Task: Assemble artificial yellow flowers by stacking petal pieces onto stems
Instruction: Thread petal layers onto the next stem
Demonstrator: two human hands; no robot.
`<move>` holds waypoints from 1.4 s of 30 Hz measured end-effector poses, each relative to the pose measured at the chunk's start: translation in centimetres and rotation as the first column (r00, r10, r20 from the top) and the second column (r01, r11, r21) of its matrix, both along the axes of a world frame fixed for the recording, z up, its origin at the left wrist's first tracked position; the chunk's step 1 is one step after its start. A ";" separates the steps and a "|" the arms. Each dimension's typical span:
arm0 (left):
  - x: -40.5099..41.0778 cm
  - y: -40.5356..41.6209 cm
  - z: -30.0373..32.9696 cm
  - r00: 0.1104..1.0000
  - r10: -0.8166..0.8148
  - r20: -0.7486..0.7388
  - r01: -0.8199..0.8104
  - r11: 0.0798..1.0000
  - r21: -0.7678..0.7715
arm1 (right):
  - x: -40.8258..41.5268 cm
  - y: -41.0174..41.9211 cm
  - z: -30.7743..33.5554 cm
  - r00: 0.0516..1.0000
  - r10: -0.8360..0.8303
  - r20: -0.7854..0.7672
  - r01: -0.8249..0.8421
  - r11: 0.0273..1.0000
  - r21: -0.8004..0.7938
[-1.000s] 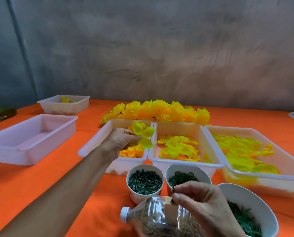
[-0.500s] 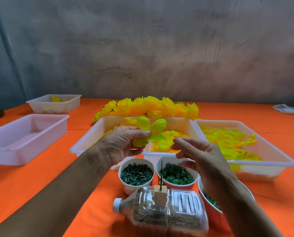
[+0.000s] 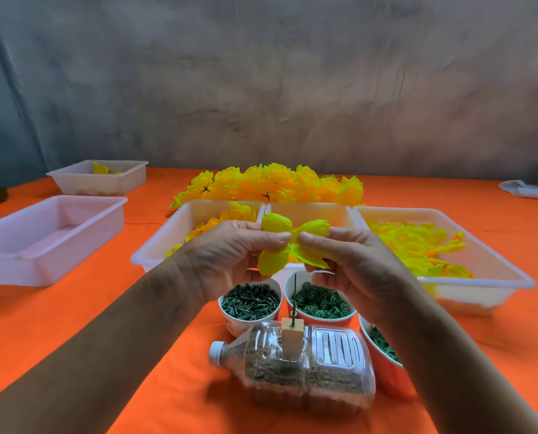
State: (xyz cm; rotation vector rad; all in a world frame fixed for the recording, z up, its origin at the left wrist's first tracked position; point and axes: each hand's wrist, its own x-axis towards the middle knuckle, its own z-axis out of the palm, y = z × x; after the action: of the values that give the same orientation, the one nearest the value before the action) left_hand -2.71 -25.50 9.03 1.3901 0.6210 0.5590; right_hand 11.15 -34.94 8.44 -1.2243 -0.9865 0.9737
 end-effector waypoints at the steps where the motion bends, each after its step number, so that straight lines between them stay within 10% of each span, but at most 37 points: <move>1: 0.0 -0.1 -0.2 1.000 -0.008 0.000 0.008 1.000 -0.027 | 0.1 -0.1 -0.1 1.000 0.021 -0.019 -0.021 1.000 -0.009; 42: -0.3 -0.8 -0.5 0.996 -0.040 0.077 0.049 0.993 -0.111 | 0.6 -0.1 0.6 0.961 0.160 -0.227 -0.207 0.957 -0.201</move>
State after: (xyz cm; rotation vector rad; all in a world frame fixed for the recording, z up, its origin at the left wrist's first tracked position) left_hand -2.98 -26.30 8.54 1.2683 0.5519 0.5299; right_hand 11.76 -35.09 9.04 -1.1980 -0.8516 1.3631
